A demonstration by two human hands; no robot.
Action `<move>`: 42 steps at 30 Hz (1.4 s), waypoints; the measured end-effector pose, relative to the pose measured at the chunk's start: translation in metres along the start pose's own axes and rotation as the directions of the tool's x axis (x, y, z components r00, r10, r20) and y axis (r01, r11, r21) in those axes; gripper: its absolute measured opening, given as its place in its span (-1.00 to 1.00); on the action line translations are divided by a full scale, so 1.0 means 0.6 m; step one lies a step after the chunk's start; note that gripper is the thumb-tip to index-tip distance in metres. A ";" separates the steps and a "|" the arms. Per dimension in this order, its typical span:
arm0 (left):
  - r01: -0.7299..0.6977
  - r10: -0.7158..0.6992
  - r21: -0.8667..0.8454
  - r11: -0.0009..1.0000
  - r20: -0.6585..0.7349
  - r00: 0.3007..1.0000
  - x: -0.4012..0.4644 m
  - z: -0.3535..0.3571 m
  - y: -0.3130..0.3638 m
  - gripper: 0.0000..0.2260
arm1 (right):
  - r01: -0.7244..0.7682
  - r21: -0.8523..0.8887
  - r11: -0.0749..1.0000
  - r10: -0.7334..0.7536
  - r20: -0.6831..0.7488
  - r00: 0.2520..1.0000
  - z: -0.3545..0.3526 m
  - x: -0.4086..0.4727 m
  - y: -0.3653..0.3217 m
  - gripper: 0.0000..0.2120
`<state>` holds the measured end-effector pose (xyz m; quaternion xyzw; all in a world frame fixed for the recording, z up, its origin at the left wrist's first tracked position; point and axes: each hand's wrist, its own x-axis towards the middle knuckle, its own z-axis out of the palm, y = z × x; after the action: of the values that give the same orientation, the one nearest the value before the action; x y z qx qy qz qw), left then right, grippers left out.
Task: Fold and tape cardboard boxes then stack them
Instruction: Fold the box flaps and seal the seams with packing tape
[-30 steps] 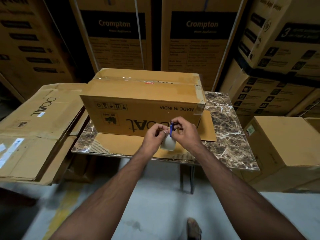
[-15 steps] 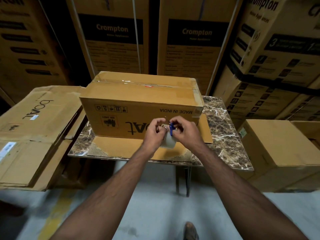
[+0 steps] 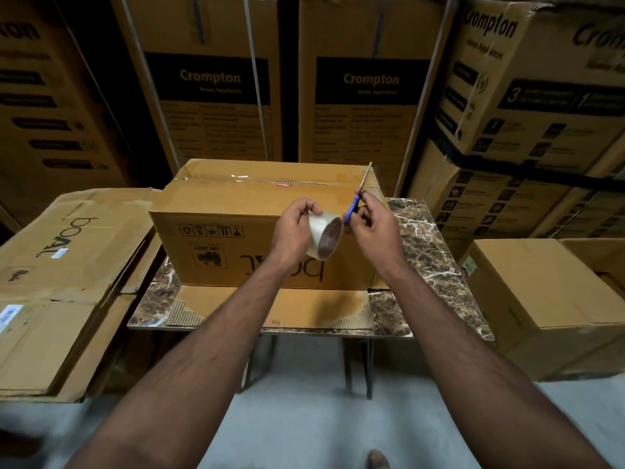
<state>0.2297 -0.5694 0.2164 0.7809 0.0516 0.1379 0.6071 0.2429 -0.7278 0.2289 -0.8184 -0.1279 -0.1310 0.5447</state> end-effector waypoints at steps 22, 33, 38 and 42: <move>-0.358 0.551 0.605 0.712 -0.165 0.818 0.237 0.132 0.073 -0.85 | 0.341 -0.236 0.910 -0.372 -0.103 0.922 -0.015 0.150 0.097 -0.67; -0.190 0.287 0.848 0.495 0.047 0.957 0.354 0.182 -0.009 -0.54 | 0.121 -0.623 0.773 0.184 0.402 0.897 -0.022 0.401 0.227 -0.35; -0.159 0.269 0.831 0.534 0.012 0.963 0.364 0.191 -0.017 -0.71 | -0.072 -0.480 0.874 0.239 0.298 0.924 -0.012 0.486 0.248 -0.43; -0.128 0.211 0.822 0.555 0.010 0.977 0.378 0.193 -0.011 -0.67 | -0.451 0.076 0.889 0.434 0.173 0.884 -0.024 0.505 0.274 -0.38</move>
<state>0.4796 -0.6194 0.2188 0.9667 0.0611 0.1912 0.1585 0.5823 -0.7825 0.2007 -0.8010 0.0142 0.0665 0.5948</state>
